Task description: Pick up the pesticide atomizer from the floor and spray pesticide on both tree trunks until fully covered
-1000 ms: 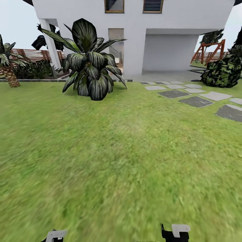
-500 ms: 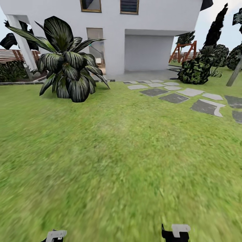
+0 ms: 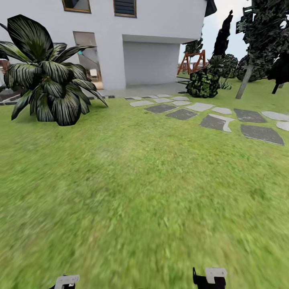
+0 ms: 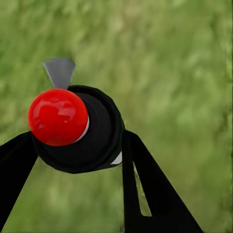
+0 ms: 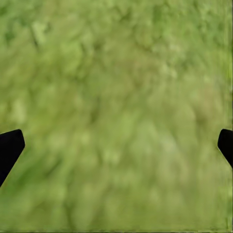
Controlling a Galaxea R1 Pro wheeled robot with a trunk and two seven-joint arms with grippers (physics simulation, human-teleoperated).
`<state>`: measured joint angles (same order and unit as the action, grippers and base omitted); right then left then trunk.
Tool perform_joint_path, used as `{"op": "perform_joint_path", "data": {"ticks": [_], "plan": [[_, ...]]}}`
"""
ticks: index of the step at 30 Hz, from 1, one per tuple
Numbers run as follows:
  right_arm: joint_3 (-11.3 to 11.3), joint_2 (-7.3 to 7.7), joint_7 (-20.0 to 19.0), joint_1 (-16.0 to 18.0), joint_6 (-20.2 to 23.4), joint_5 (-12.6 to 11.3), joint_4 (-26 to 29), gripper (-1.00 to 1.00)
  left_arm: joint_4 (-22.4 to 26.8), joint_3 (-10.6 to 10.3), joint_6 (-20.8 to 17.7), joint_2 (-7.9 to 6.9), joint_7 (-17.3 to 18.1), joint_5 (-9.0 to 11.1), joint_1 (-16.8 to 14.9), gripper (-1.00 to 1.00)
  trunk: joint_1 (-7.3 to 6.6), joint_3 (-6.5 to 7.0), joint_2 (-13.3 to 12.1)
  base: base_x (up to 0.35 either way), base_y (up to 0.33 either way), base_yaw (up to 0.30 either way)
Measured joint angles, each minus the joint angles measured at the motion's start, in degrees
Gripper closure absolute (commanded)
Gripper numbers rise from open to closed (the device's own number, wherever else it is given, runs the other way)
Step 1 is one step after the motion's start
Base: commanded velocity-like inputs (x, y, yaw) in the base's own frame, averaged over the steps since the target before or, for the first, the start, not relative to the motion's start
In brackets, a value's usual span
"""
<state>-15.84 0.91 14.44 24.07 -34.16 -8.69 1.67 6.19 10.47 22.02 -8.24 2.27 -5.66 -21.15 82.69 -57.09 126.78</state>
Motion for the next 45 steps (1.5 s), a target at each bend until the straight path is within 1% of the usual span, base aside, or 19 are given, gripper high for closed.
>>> {"op": "perform_joint_path", "data": {"ticks": [30, 45], "plan": [[0.0, -0.02, 0.0, 0.0, 0.0, 0.0, 0.0, -1.0, 0.0, 0.0, 0.0, -0.03, 0.0, 0.0, 0.0, 1.0, 0.01, 0.0, 0.0, -0.17, -0.265, -0.3], [0.0, -0.01, 0.0, 0.0, 0.0, 0.0, 0.0, -1.0, 0.0, 0.1, -0.1, -0.19, -0.1, 0.1, 0.0, 1.0, -0.01, 0.0, 0.0, -0.006, -0.276, -0.3]]}}
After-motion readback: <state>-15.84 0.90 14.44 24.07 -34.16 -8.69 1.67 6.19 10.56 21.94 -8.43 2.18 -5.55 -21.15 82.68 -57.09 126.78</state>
